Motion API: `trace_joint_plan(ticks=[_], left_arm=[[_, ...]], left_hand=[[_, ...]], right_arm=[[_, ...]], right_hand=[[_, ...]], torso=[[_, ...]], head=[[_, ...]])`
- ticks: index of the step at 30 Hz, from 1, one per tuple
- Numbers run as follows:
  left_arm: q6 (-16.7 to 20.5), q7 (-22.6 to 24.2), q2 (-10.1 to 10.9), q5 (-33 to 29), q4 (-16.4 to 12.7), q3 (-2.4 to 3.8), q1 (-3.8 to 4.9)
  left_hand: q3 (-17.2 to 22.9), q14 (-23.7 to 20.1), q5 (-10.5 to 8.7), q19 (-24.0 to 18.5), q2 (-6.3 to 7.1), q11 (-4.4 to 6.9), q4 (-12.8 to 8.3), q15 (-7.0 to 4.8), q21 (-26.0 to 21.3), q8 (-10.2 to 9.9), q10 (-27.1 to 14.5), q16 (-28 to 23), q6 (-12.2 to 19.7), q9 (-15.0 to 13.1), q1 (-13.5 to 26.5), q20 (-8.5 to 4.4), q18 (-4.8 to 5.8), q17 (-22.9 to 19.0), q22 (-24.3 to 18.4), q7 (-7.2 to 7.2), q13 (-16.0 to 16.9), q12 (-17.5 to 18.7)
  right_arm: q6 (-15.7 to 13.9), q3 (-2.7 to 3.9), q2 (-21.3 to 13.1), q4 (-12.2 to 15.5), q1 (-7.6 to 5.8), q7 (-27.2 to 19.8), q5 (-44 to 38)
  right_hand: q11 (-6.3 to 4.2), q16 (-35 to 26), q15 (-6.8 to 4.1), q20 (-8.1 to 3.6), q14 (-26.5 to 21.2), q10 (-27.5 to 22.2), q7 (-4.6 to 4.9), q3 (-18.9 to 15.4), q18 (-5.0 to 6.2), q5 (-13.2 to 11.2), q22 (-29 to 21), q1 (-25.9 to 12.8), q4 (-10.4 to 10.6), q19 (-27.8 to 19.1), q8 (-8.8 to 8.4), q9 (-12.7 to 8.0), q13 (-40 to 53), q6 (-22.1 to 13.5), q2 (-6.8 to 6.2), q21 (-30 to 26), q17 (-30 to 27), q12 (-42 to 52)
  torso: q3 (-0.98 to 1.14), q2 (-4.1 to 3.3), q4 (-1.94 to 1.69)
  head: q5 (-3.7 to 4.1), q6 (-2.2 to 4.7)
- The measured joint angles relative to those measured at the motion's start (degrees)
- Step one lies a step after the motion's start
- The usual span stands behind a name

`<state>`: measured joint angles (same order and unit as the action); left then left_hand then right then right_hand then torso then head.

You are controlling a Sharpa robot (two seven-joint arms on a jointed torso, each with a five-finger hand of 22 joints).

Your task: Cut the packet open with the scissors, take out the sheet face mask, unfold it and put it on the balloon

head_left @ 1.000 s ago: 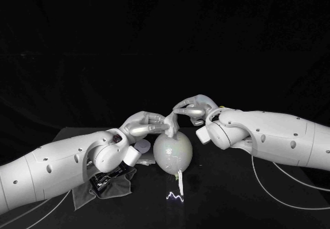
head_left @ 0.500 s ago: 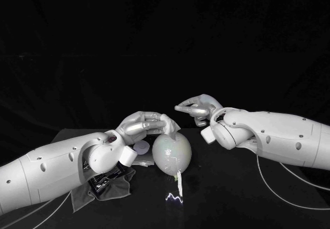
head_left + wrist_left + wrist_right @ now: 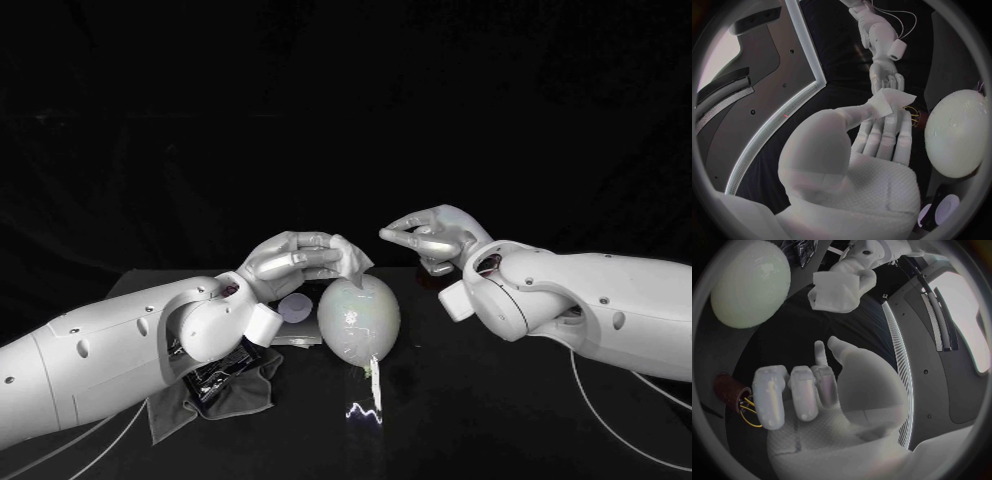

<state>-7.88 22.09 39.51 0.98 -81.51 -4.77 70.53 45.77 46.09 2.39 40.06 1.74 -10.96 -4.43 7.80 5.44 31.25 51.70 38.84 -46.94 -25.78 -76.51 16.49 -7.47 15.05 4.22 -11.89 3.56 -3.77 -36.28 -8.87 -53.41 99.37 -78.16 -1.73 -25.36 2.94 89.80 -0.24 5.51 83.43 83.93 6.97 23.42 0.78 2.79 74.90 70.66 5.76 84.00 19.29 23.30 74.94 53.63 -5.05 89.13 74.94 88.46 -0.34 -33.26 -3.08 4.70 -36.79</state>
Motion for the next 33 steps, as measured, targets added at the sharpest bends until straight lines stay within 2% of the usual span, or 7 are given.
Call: trace_joint_plan(ticks=[4, 10, 18, 33], left_arm=[[0.24, -0.07, 0.07, -0.07, -0.05, -0.01, 0.0], [0.94, -0.17, 0.14, 0.01, -0.12, -0.01, 0.0], [1.92, -0.36, 0.28, 0.39, -0.25, -0.01, 0.0], [3.15, -0.7, 0.64, 1.27, -0.32, -0.02, 0.0]], left_hand=[[0.0, 0.0, -0.01, 0.21, 0.0, 0.0, 0.0, 0.0, 0.0, 0.01, 0.0, 0.0, 0.2, 0.0, 0.0, 0.21, 0.0, -0.09, 0.06, -0.19, 0.0, 0.0], [0.05, -0.01, -0.06, 0.4, 0.01, 0.0, -0.05, 0.01, 0.0, 0.01, 0.0, 0.0, 0.29, 0.0, 0.0, 0.0, 0.0, -0.09, 0.06, -0.1, 0.0, 0.0], [0.16, -0.02, 0.15, 0.4, 0.02, 0.0, -0.17, 0.02, 0.26, 0.29, 0.0, -0.01, 0.4, -0.01, 0.0, 0.0, 0.0, -0.15, 0.05, 0.0, 0.0, 0.0], [0.15, -0.03, 0.15, 0.81, 0.02, 0.0, -0.17, 0.03, 0.26, 0.3, 0.01, -0.02, 0.51, -0.04, 0.0, 0.01, 0.0, -0.27, 0.17, 0.1, 0.0, 0.0]], right_arm=[[-0.48, -0.17, -1.09, 3.08, 0.89, -0.66, 0.02], [-0.56, -0.54, -1.21, 5.57, 2.19, -0.91, 0.13], [-0.83, -0.66, -0.61, 6.82, 3.04, -1.0, 0.33], [-1.59, -0.7, -0.79, 7.56, 3.3, -1.1, 0.44]], right_hand=[[-0.29, 0.0, -0.2, -0.39, -0.19, 0.11, -0.23, 0.0, 0.01, 0.0, 0.0, 0.1, 0.0, -0.01, 0.0, -0.24, -0.02, 0.85, -0.1, 0.68, -0.04, 1.2], [-0.29, 0.0, -0.2, -0.4, -0.19, 0.1, -0.42, -0.26, 0.0, 0.0, 0.02, 0.76, -0.26, -0.01, -0.25, -0.49, -0.04, 1.03, -0.76, 0.67, -0.04, 1.37], [-0.3, -0.04, -0.2, -0.39, -0.19, 0.09, -0.42, -0.48, 0.01, 0.0, 0.05, 0.99, -0.48, -0.02, -0.6, -0.79, -0.01, 1.03, -1.0, 0.67, -0.02, 1.37], [-0.38, 0.0, -0.2, -0.39, -0.19, 0.0, -0.31, -0.79, 0.01, 0.0, 0.02, 1.21, -0.79, -0.04, -0.91, -1.0, 0.01, 1.15, -1.21, 0.61, 0.01, 1.32]], torso=[[-0.01, 0.02, 0.01], [0.0, 0.05, 0.0], [-0.03, 0.03, -0.05], [-0.03, 0.07, -0.01]], head=[[0.0, -0.16], [-0.06, -0.37], [-0.19, -0.62], [-0.47, -0.8]])
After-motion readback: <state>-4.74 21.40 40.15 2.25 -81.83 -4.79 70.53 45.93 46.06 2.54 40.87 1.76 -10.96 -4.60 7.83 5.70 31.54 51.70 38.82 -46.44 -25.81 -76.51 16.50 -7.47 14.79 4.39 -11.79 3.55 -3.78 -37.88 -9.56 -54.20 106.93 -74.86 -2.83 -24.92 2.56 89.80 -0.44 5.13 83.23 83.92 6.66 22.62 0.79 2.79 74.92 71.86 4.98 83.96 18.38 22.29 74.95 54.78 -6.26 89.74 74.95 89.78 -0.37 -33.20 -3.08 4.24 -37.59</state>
